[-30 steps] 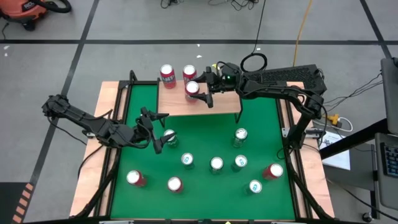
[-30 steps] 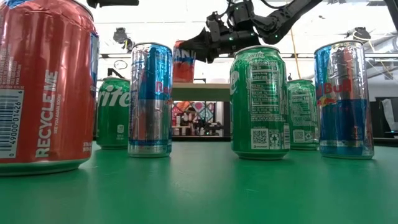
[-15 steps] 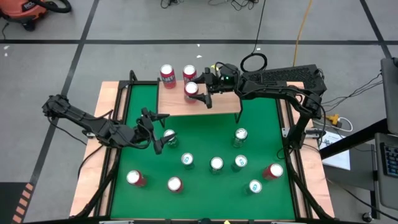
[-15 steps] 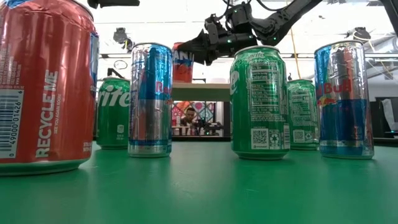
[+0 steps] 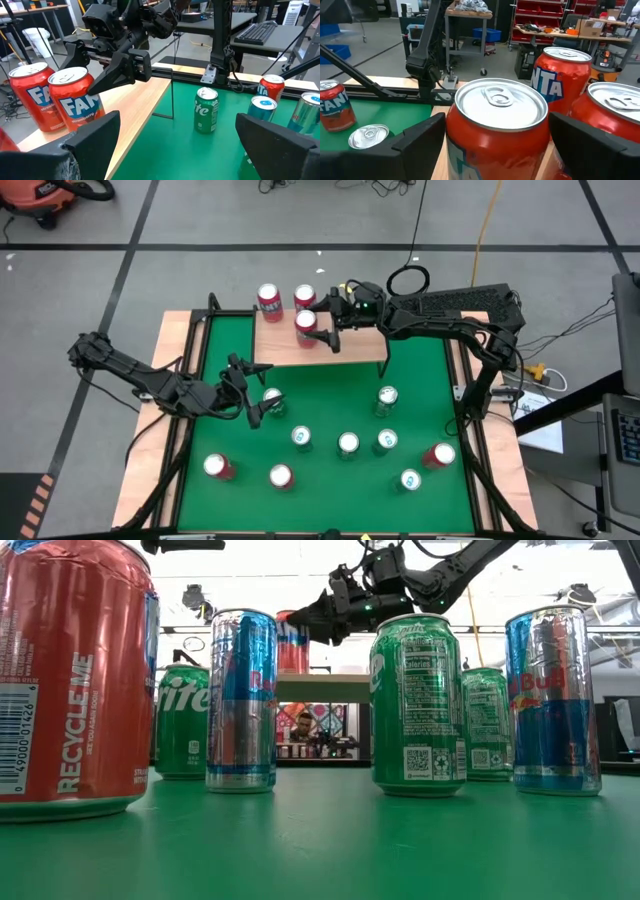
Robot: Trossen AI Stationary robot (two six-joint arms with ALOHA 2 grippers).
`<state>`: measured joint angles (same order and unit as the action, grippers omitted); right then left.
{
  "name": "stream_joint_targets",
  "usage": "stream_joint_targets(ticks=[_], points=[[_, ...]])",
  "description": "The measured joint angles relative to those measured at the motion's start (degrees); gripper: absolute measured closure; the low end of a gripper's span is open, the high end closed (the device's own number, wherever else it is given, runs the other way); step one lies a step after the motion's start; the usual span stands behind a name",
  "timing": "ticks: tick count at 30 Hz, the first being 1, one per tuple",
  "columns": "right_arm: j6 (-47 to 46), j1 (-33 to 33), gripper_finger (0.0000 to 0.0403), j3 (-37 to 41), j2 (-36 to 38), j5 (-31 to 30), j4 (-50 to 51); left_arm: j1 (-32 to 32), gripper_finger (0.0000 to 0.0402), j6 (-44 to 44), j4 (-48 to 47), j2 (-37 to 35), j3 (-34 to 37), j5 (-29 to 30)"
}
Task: Place canned beverage on shelf
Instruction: Put the red soda can on the shelf aligned with the other red soda can
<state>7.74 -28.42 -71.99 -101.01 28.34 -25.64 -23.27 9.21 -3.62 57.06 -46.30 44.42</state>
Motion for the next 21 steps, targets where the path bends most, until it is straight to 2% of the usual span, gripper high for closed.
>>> stream_joint_targets(ticks=[7,11,17,21], points=[[-0.7,0.0,0.006,0.1,4.0,-0.2,2.3,0.0,0.0011,0.5,-0.3,0.0,0.0,0.0],[-2.0,0.4,0.006,0.1,7.9,-0.4,10.4,0.0,0.0011,1.1,-1.7,0.0,0.0,0.0],[-1.7,3.1,0.0062,0.0,11.7,-10.0,28.8,0.0,0.0011,2.4,-1.8,1.4,0.0,0.0],[-1.6,5.7,0.0075,0.1,11.6,-11.9,33.0,0.0,0.0011,2.3,-1.6,3.1,0.0,0.0]])
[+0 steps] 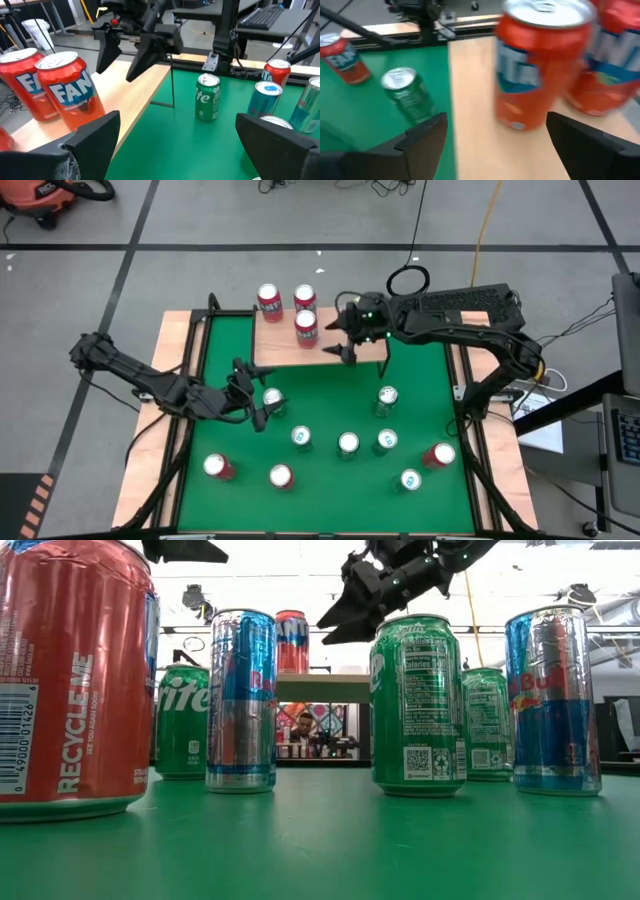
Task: Place canned beverage on shelf
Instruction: Put the red soda can on the shelf aligned with the other red soda can
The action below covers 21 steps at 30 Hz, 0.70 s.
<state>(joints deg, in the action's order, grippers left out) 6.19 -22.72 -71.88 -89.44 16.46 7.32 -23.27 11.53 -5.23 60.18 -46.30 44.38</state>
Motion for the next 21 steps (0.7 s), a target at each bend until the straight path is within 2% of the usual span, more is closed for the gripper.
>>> stream_joint_targets(ticks=[6,16,21], points=[[1.5,3.4,0.0095,0.0,-1.1,-0.1,-0.6,0.0,0.0011,1.5,0.7,1.1,0.0,0.0],[3.0,3.4,0.013,0.0,-5.6,-1.8,-6.3,0.0,0.0011,1.6,1.9,1.1,0.0,0.0],[4.6,2.8,0.0138,0.0,-6.3,-6.1,-7.2,-0.2,0.0011,1.7,1.9,1.1,0.0,0.0]])
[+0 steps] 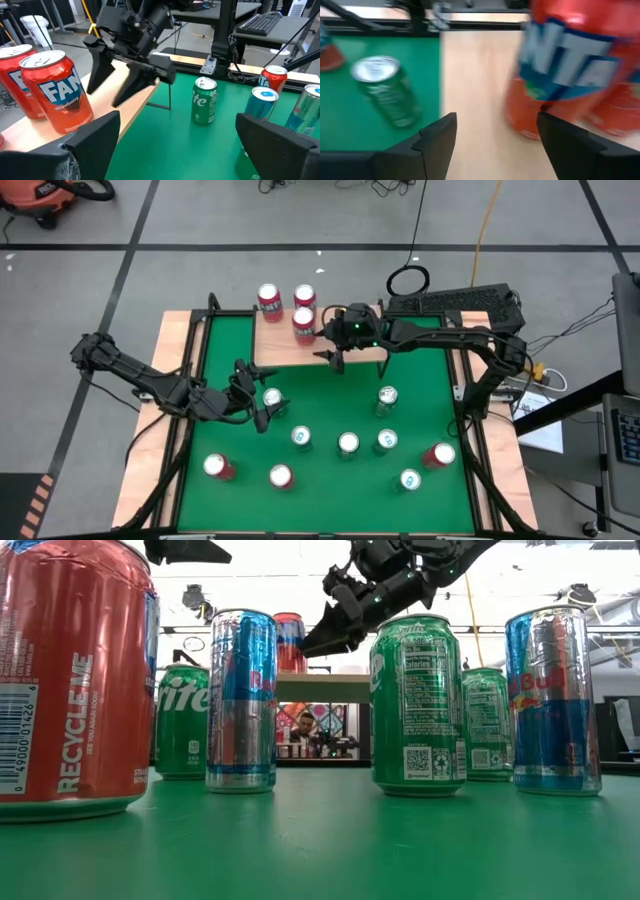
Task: Place canned beverage on shelf
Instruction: Put the red soda can on the shelf aligned with the other red soda can
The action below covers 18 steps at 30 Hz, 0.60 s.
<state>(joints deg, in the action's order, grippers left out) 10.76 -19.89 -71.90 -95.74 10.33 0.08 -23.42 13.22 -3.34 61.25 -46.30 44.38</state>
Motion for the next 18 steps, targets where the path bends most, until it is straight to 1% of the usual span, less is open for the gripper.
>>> stream_joint_targets(ticks=[3,6,9,12,15,18], points=[[0.9,-0.2,0.014,0.0,0.0,-2.0,-0.2,0.0,0.0011,0.0,0.0,0.0,0.0,0.0],[0.3,-0.3,0.014,0.0,0.0,-1.1,0.0,0.0,0.0011,0.0,-0.1,0.0,0.0,0.0],[-1.3,0.2,0.014,0.0,0.0,1.5,0.2,0.0,0.0011,0.0,-0.1,0.0,0.0,0.0],[-2.6,1.7,0.014,0.0,0.0,2.0,-0.2,0.0,0.0011,-0.1,-0.2,0.0,0.0,0.0],[-3.6,3.3,0.014,0.0,0.0,1.8,-3.0,0.0,0.0011,-0.1,-0.2,0.0,0.0,0.0],[-4.1,4.7,0.014,0.0,-0.4,1.5,-8.8,0.0,0.0011,-0.1,-0.2,0.0,0.0,0.0]])
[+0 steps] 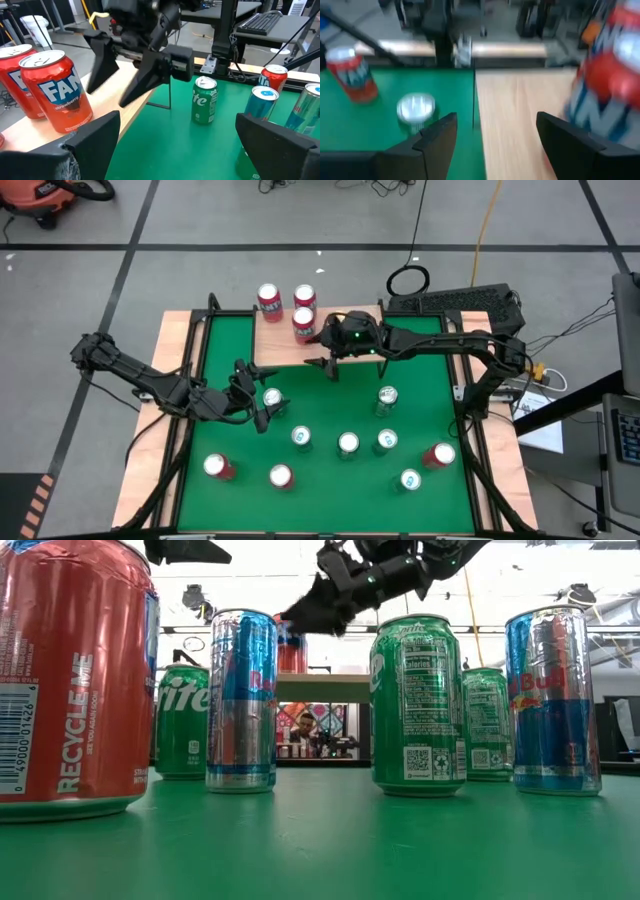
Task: Place canned beverage on shelf
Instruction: Put the red soda can on the shelf aligned with the other red soda can
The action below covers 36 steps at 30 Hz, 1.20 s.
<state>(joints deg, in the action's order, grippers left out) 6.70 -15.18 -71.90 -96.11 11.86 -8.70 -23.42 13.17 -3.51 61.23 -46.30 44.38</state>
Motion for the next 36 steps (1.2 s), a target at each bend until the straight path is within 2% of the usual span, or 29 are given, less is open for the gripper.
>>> stream_joint_targets(ticks=[4,9,14,20,27,36], points=[[-0.2,1.1,0.014,0.0,-1.5,-4.1,-7.0,0.0,0.0011,0.0,0.0,0.0,0.0,0.0],[-0.1,1.1,0.014,0.0,-4.4,-4.6,-11.7,0.0,0.0011,0.0,0.1,0.0,0.0,0.0],[0.1,0.6,0.014,0.0,-6.9,-4.8,-12.1,0.0,0.0011,0.0,0.0,0.0,0.0,0.0],[1.9,-0.4,0.014,0.0,-7.0,-7.6,-12.1,0.0,0.0011,0.0,-0.1,0.0,0.0,0.0],[2.8,-1.6,0.014,0.0,-7.0,-7.3,-12.4,0.0,0.0011,0.0,-0.1,0.0,0.0,0.0],[1.6,0.1,0.014,0.0,-6.6,-7.3,-11.1,0.0,0.0011,-0.1,-0.5,0.0,0.0,0.0]])
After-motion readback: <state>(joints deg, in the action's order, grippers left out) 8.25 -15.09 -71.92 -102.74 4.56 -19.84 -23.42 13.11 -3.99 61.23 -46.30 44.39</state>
